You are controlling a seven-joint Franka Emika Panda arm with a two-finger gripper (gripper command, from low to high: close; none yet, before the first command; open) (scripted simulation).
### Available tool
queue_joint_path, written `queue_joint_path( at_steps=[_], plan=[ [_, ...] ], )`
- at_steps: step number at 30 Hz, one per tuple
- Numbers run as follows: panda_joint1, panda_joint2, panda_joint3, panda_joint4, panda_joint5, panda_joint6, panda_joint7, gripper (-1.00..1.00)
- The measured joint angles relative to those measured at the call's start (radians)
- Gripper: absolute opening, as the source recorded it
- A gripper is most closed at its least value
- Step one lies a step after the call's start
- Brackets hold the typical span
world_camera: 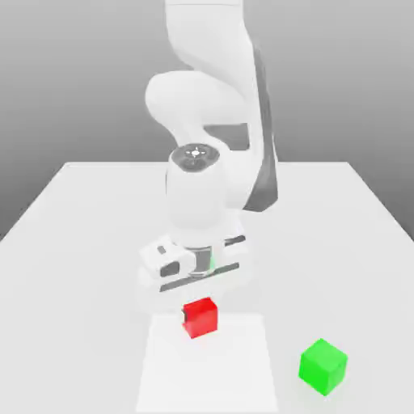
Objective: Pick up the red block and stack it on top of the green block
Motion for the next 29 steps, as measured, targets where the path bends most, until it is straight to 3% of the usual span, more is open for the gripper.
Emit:
queue_joint_path(
  at_steps=[10,21,26,27,29],
  plan=[
    [0.015,-0.269,-0.017,-0.014,-0.109,-0.255,0.107,-1.0],
    [0.275,-0.105,0.128,0.351,-0.107,-0.456,0.513,-1.0],
    [0.294,0.058,0.115,0.387,-0.142,-0.329,0.571,-1.0],
    [0.296,0.076,0.113,0.389,-0.146,-0.312,0.574,1.0],
    [0.296,0.076,0.113,0.389,-0.146,-0.312,0.574,1.0]
  ],
)
